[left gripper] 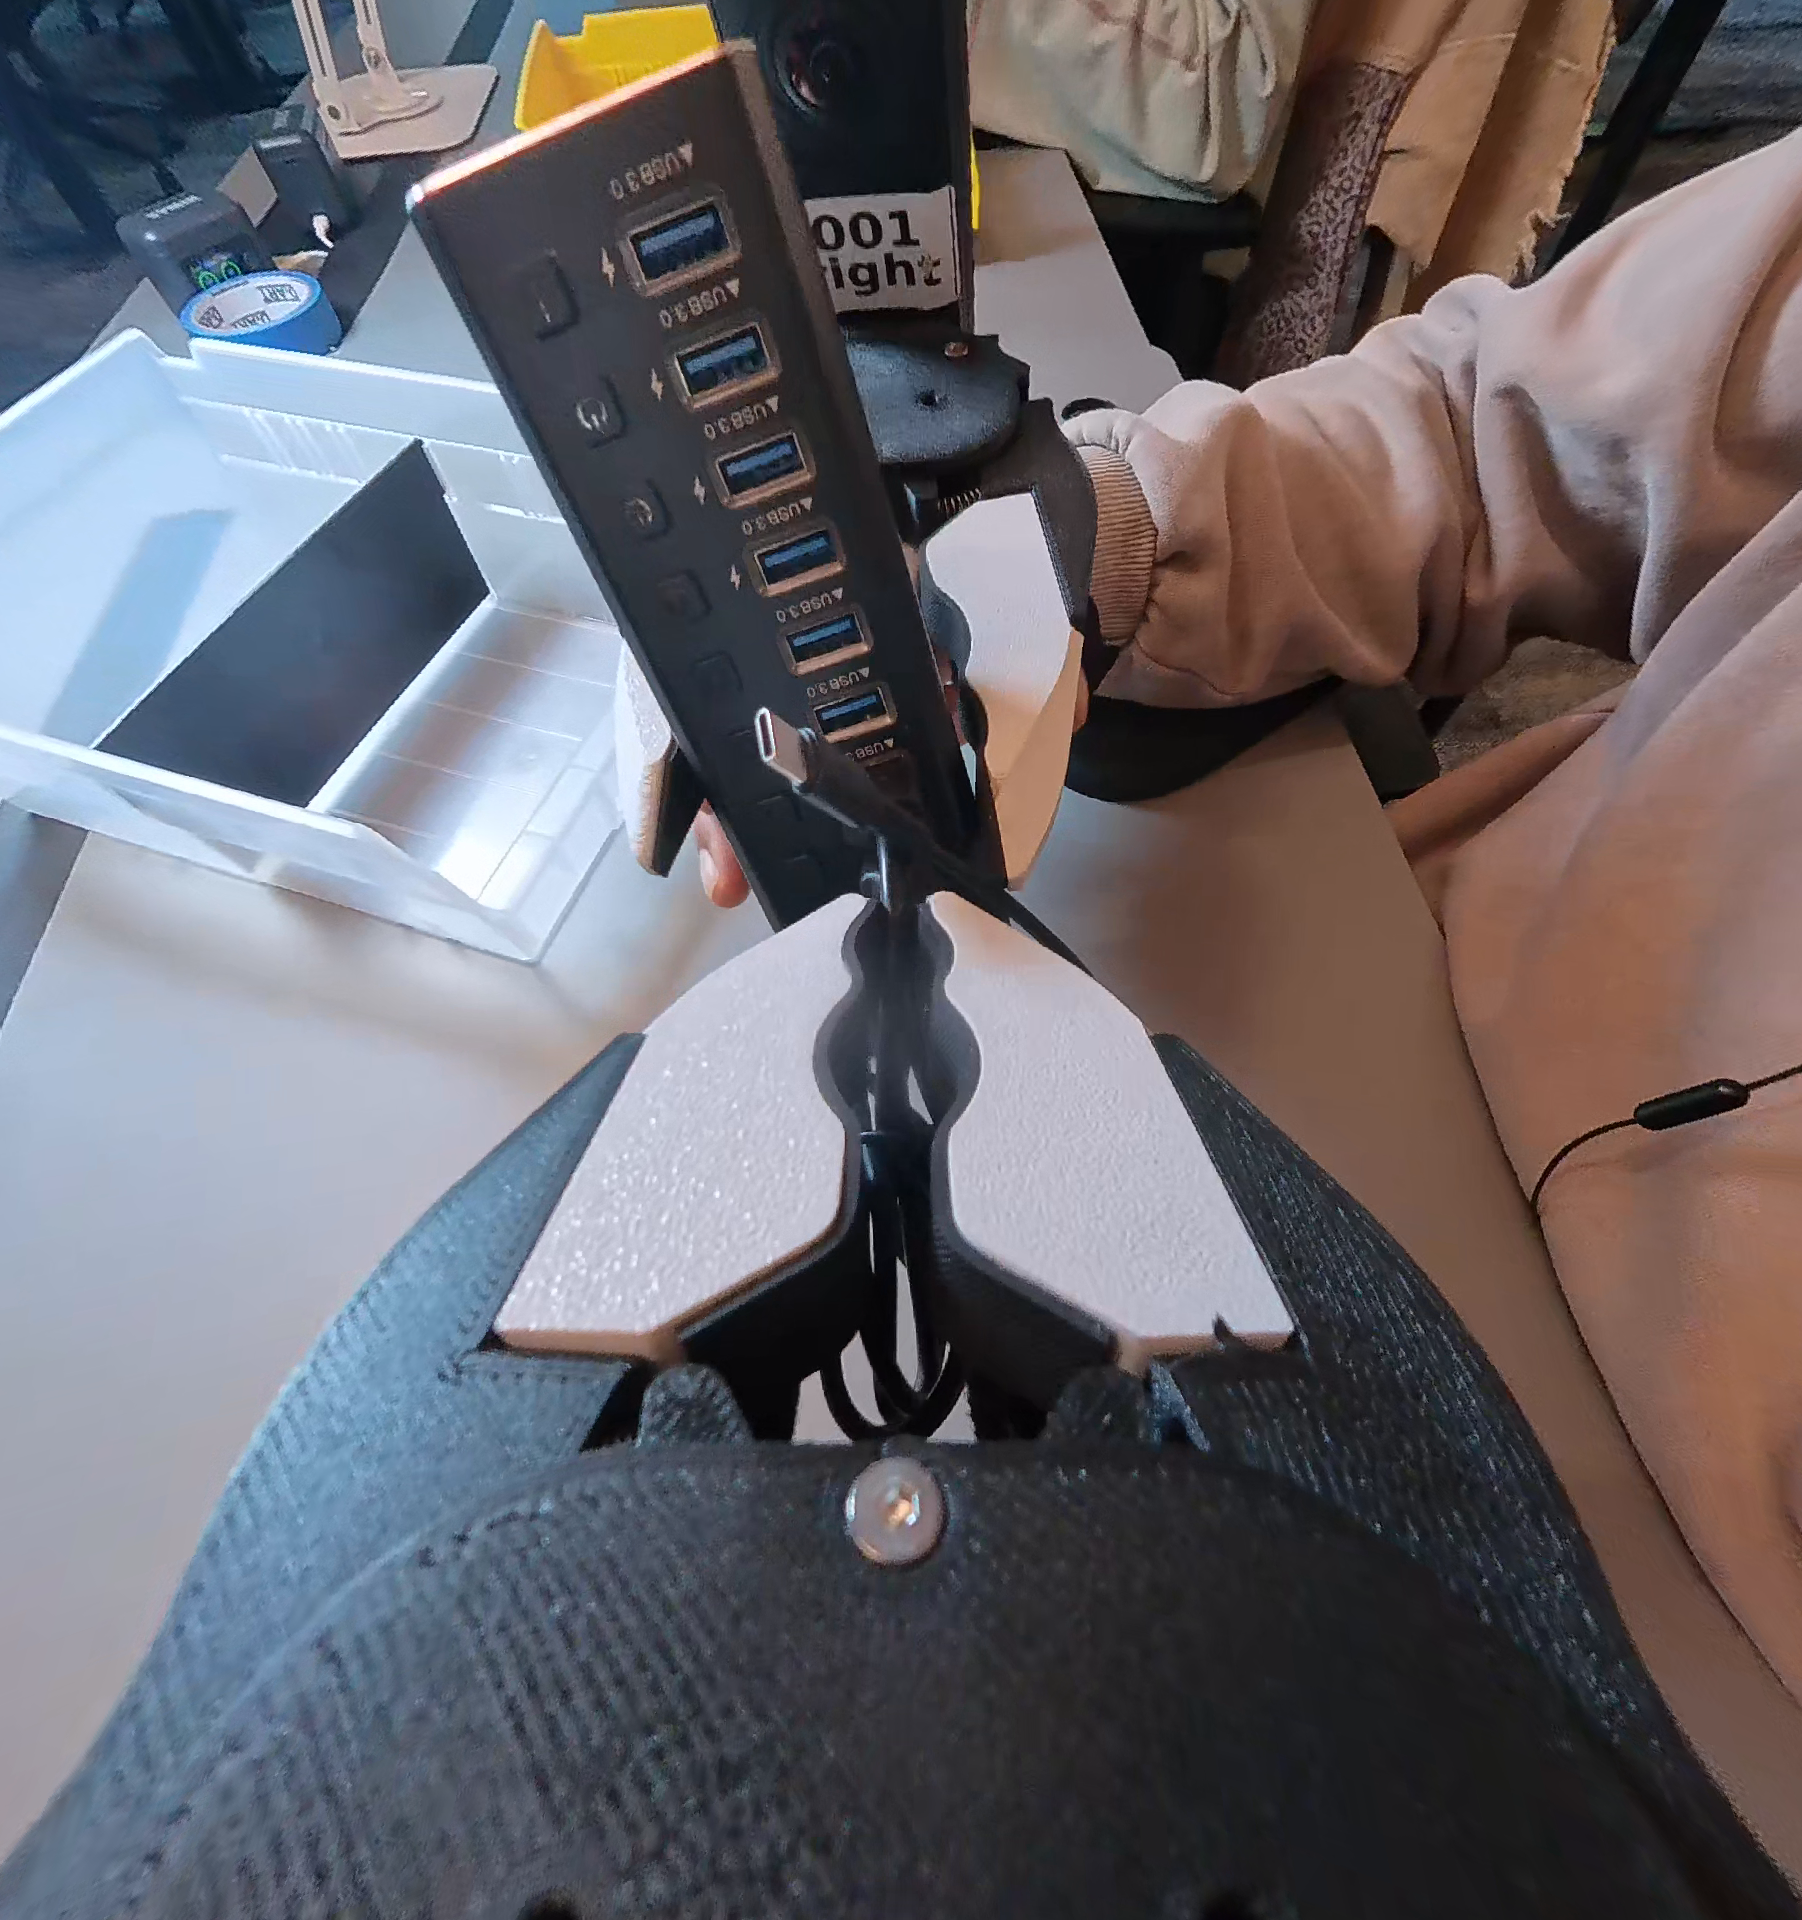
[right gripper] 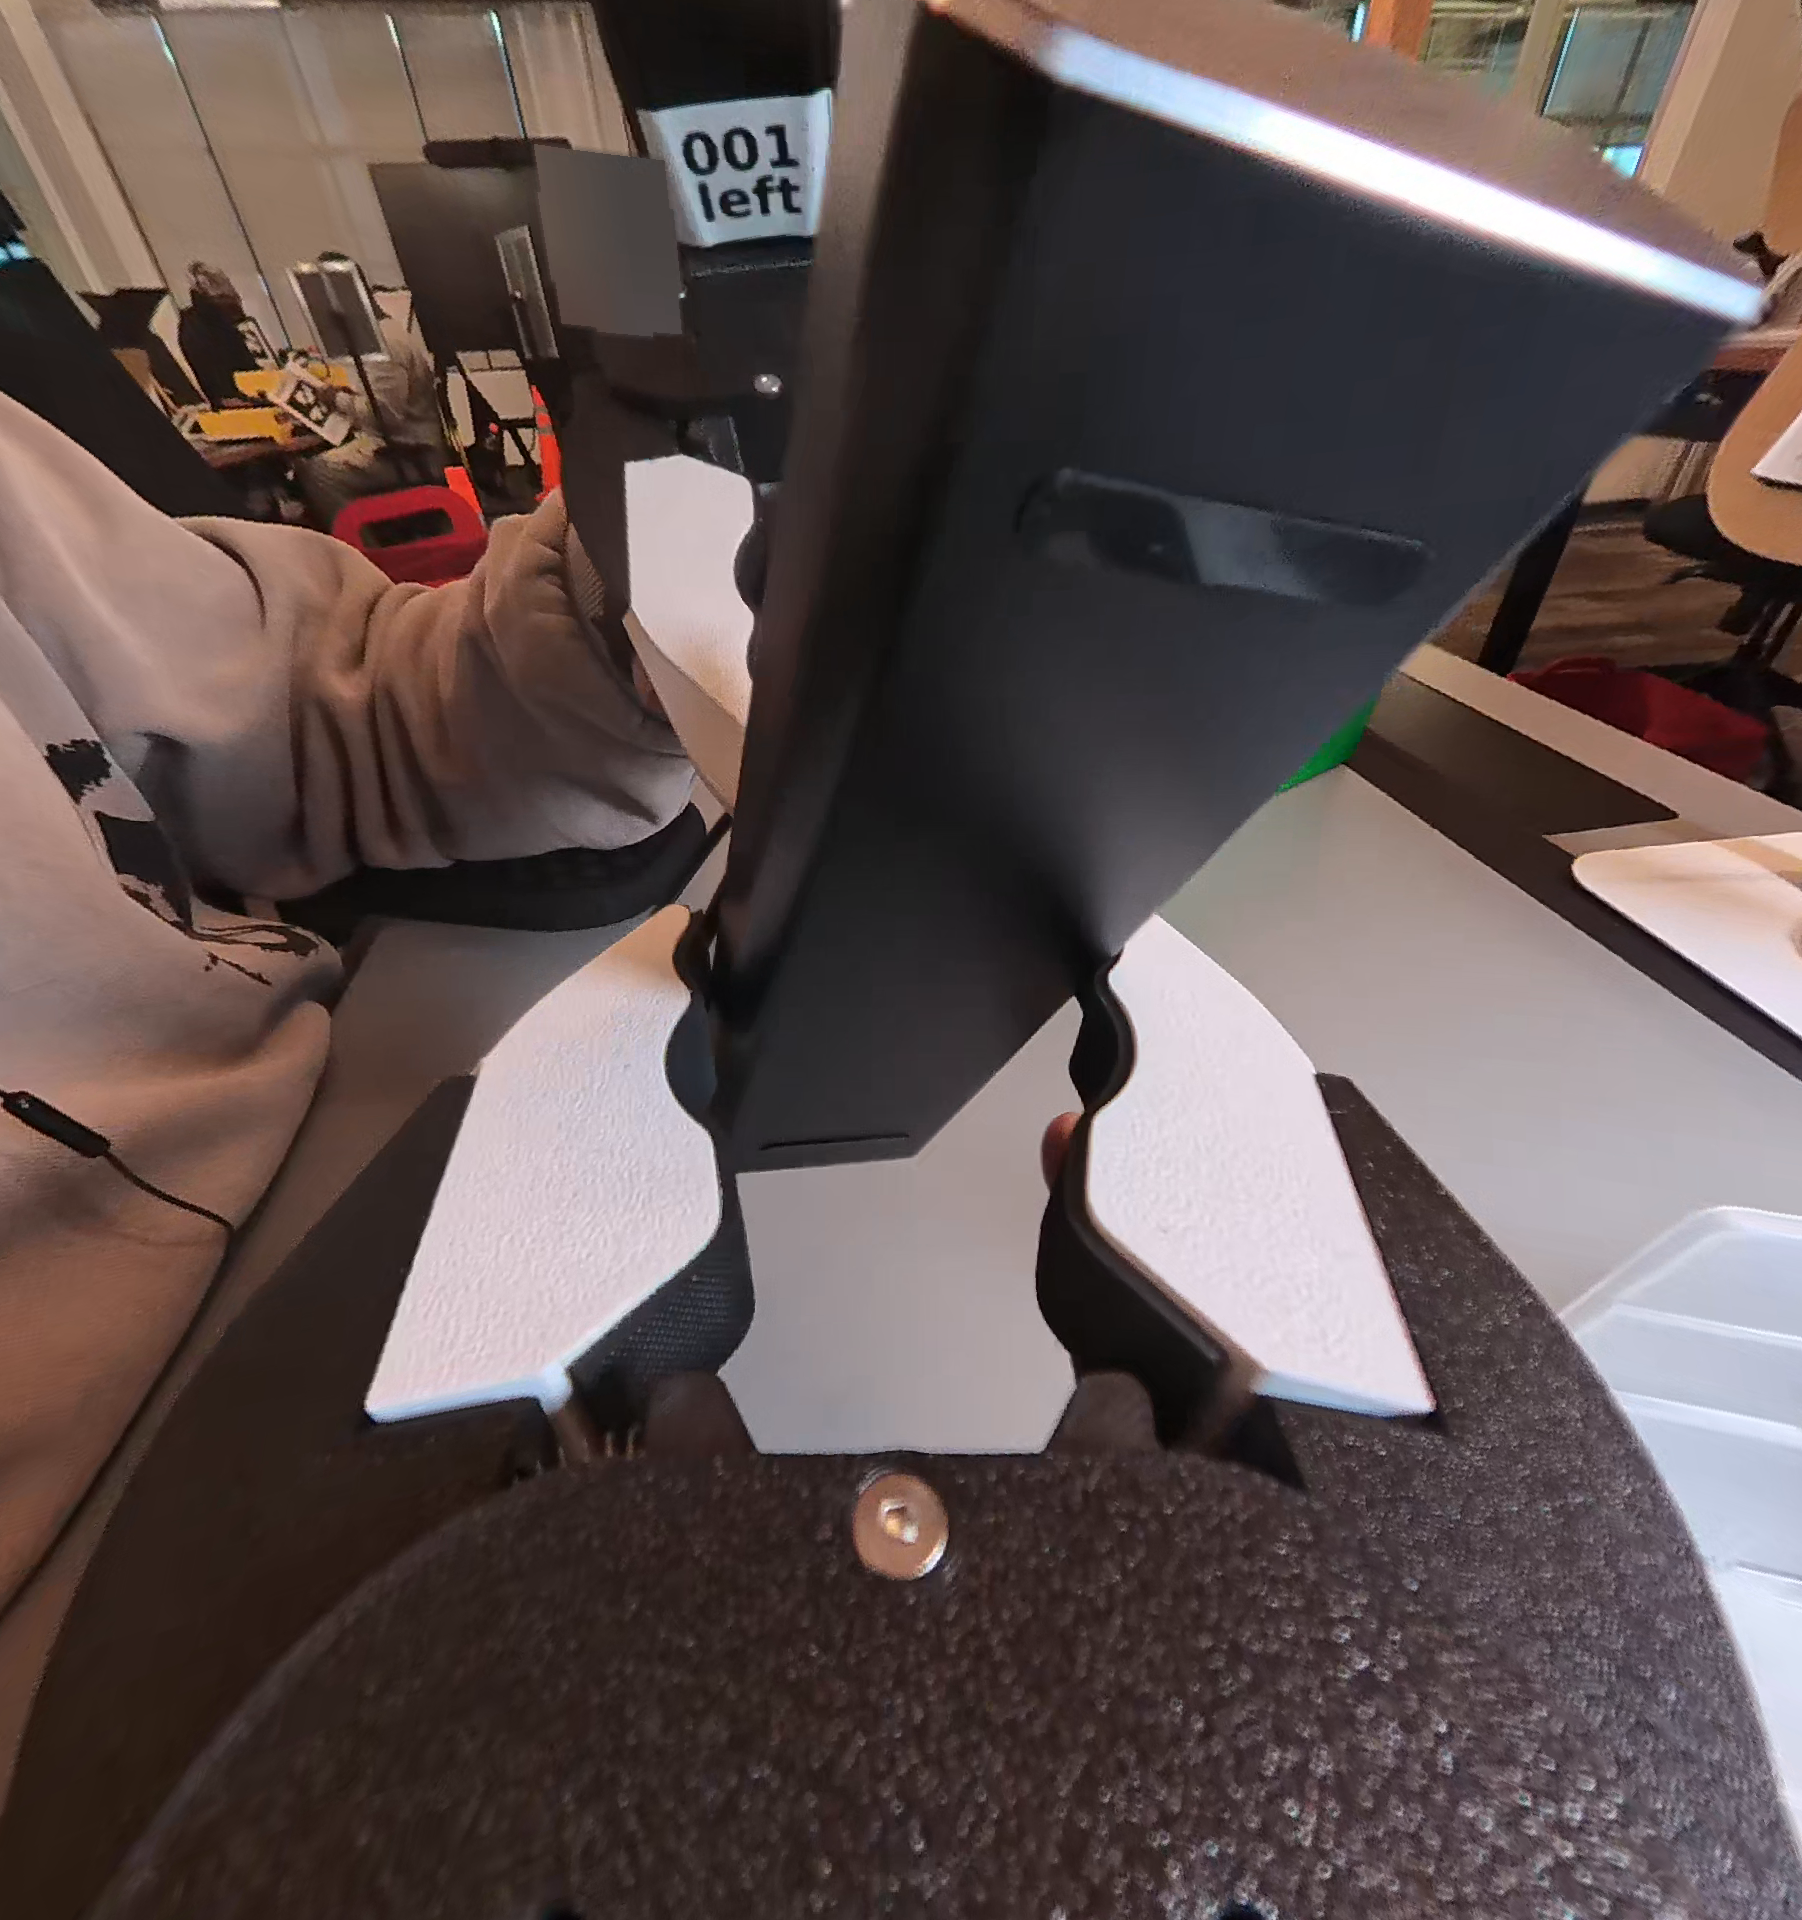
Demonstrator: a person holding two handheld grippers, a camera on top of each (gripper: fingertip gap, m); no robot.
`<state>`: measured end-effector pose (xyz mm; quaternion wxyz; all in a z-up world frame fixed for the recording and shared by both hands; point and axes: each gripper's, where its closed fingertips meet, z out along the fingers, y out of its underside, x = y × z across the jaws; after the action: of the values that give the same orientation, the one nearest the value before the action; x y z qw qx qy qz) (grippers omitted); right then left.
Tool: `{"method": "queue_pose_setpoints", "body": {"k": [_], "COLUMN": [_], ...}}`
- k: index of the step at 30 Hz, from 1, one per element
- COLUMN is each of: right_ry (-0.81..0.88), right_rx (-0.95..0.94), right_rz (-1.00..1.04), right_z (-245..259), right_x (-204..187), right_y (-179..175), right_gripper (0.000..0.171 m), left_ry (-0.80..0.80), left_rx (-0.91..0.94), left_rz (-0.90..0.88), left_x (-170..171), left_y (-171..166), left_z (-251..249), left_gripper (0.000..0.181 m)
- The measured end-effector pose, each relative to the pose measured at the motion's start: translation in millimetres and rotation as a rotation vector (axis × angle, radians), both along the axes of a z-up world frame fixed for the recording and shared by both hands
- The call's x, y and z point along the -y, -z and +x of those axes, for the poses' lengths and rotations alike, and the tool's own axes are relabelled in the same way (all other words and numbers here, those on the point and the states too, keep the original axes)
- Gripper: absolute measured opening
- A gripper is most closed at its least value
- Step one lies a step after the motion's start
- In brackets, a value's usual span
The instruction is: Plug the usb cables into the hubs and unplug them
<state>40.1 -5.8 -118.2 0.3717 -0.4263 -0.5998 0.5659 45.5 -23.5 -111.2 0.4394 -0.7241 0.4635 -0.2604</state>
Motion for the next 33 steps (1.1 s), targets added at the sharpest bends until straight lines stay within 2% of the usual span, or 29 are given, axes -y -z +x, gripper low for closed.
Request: {"method": "queue_pose_setpoints", "body": {"k": [4, 11, 16, 19, 22, 29, 33], "right_ry": [-0.047, -0.059, -0.021, 0.009, -0.02, -0.08, -0.122], "right_rx": [0.003, 0.02, 0.009, -0.003, 0.065, 0.236, 0.229], "right_rz": [-0.073, -0.193, -0.232, -0.344, -0.482, -0.797, -0.878], "right_z": [3, 3, 1, 1, 0, -11, -10], "right_x": [5, -1, -7, -18, -18, -9, -10], "right_y": [-6, -8, -12, -18, -15, 6, 5], "right_gripper": [0.064, 0.063, 0.063, 0.063, 0.063, 0.062, 0.062], "left_ry": [0.03, -0.034, -0.088, -0.119, -0.148, -0.098, -0.119], "left_rx": [0.0, -0.047, -0.178, -0.233, -0.309, -0.429, -0.308], "left_rz": [0.038, 0.162, 0.27, 0.309, 0.356, 0.367, 0.259], "left_x": [4, -2, -6, -8, -16, -19, -21], "left_y": [-2, -15, -16, -17, -9, 18, 16], "left_z": [1, -7, -19, -21, -23, -13, -12], "left_gripper": [0.007, 0.01, 0.017, 0.025, 0.029, 0.019, 0.016]}}
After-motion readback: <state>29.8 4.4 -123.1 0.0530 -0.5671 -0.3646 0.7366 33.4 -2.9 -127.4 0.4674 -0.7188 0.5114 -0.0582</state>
